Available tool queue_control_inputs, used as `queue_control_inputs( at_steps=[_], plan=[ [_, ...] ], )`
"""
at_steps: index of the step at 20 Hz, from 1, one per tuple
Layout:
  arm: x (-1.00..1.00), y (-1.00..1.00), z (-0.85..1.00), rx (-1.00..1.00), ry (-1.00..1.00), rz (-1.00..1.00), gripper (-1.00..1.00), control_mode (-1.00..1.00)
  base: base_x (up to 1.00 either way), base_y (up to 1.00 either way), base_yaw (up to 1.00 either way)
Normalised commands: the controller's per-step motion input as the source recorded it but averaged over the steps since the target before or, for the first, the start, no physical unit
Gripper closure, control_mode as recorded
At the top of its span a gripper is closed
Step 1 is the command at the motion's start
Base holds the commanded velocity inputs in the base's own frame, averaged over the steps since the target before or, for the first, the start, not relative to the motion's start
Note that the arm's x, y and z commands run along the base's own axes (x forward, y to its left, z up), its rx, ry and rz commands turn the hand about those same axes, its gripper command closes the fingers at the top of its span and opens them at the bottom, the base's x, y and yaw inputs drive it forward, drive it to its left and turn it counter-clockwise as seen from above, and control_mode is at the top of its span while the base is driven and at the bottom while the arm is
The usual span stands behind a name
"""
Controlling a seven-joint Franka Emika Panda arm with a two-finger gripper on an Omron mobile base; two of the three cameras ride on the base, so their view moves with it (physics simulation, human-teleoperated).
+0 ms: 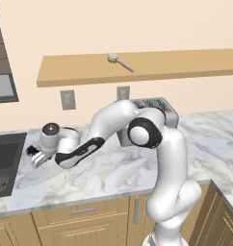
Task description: Locate and retrieve the dish brush and dish brush from the cabinet. Place them next to the sink.
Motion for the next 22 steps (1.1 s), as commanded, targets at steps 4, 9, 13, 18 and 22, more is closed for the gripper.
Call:
queue_control_inputs(
  at_steps=[4,9,13,18,22],
  plan=[
    [0.26,0.0,-0.18,0.0,0.08,0.0,1.0,-1.0,0.0,0.0,0.0],
    [0.23,0.0,-0.17,0.0,0.02,0.0,1.0,-1.0,0.0,0.0,0.0],
    [0.16,0.02,-0.25,0.0,0.0,0.0,1.0,-1.0,0.0,0.0,0.0],
    [0.15,0.02,-0.28,0.0,0.0,0.0,1.0,-1.0,0.0,0.0,0.0],
    [0.16,0.01,-0.28,0.0,0.0,0.0,1.0,-1.0,0.0,0.0,0.0]
  ],
)
